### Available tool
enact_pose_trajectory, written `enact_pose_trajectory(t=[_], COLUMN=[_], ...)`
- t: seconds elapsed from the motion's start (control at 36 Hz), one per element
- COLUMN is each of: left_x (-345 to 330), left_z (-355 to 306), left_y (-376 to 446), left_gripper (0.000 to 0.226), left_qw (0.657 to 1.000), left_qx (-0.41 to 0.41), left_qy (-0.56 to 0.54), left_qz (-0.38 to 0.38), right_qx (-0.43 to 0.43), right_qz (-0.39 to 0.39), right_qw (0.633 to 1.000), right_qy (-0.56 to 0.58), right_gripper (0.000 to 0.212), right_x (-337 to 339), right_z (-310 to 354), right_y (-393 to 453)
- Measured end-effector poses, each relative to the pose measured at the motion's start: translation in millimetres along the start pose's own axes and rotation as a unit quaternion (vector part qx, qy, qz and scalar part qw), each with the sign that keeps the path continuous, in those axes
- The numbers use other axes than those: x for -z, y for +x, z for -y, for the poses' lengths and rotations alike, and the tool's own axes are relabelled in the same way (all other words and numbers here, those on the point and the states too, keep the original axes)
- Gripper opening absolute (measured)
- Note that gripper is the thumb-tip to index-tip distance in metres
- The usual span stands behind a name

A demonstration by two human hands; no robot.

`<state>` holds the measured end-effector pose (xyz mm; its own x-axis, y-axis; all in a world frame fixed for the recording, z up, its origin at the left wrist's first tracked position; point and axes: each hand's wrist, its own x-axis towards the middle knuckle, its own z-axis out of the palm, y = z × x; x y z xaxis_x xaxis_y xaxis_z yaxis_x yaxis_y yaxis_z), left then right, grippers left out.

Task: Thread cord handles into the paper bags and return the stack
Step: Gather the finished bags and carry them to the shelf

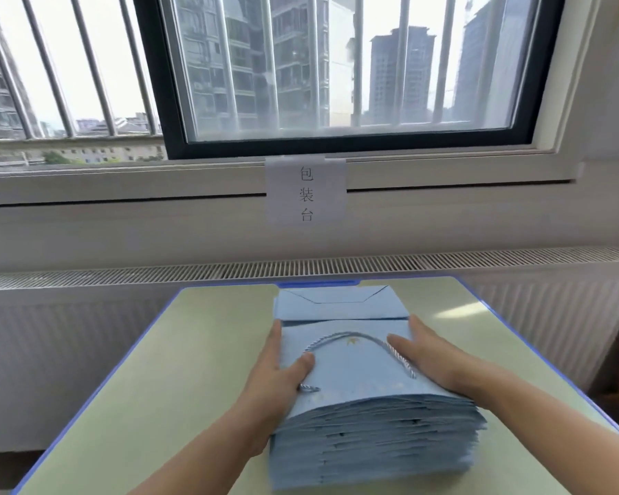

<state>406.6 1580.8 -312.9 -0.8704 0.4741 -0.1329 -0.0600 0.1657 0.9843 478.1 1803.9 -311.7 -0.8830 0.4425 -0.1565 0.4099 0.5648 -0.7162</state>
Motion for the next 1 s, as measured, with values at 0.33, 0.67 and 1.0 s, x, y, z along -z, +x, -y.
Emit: enact_pose_trajectory(t=[0.33, 0.67, 1.0], left_x=[7.6, 14.4, 20.2], left_z=[-19.8, -21.6, -11.9], left_y=[7.1, 26.7, 48.7], left_gripper=[0.047, 0.052, 0.024], left_qw=[0.994, 0.961, 0.944], left_qx=[0.109, 0.245, 0.293], left_qy=[0.004, -0.077, -0.090], left_qz=[0.030, 0.108, 0.120], right_qx=[-0.033, -0.029, -0.066], right_qz=[0.018, 0.006, 0.062], right_qw=[0.998, 0.999, 0.991], right_qy=[0.052, 0.038, 0.102], right_gripper=[0.054, 0.062, 0.062], right_x=[9.9, 9.5, 24.1], right_z=[15.2, 9.4, 7.3], right_y=[-10.1, -12.7, -8.7])
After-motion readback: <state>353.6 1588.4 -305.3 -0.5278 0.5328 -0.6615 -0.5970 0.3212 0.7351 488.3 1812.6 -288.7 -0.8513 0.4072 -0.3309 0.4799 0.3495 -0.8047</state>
